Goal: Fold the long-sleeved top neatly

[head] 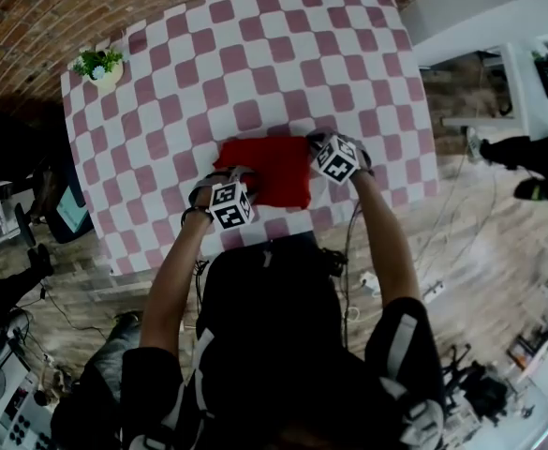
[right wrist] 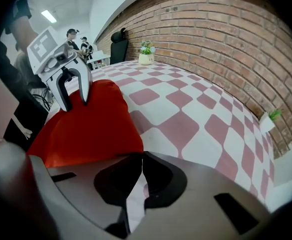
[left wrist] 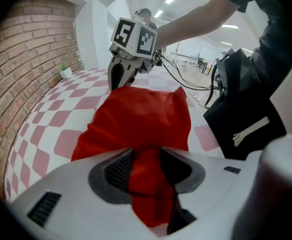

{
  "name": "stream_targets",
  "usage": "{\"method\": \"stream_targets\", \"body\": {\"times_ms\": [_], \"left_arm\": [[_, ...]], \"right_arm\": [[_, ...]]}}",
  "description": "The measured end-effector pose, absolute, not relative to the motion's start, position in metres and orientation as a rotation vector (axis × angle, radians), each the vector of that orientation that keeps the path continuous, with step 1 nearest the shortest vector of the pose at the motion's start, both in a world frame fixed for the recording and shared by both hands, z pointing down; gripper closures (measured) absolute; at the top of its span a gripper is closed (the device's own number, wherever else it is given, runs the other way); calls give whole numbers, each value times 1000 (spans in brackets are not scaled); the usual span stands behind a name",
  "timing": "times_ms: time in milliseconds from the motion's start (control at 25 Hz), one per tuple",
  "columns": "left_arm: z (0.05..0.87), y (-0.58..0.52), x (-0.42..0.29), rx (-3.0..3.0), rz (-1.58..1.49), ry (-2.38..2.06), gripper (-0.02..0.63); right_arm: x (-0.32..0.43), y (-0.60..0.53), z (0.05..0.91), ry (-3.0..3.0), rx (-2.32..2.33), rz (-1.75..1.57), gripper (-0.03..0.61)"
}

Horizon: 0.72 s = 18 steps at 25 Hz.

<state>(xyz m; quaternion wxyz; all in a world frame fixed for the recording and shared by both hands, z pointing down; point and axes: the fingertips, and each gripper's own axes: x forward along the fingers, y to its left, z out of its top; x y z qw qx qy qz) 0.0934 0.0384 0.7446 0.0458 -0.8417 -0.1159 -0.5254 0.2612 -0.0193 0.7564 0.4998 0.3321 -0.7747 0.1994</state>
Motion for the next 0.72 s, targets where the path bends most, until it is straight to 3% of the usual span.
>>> {"method": "stream_targets", "body": {"times_ms": [320, 560, 720], "left_arm": [[728, 40, 90, -2633, -1582, -324, 443], [674, 25, 83, -2908, -1415, -111, 445], [623, -10, 74, -3004, -1238, 273, 546]], "right_arm": [[263, -9, 733, -1836, 864, 520, 563], [259, -10, 669, -1986, 1099, 628, 563], [242, -23, 605, -2085, 1320, 609, 563]]}}
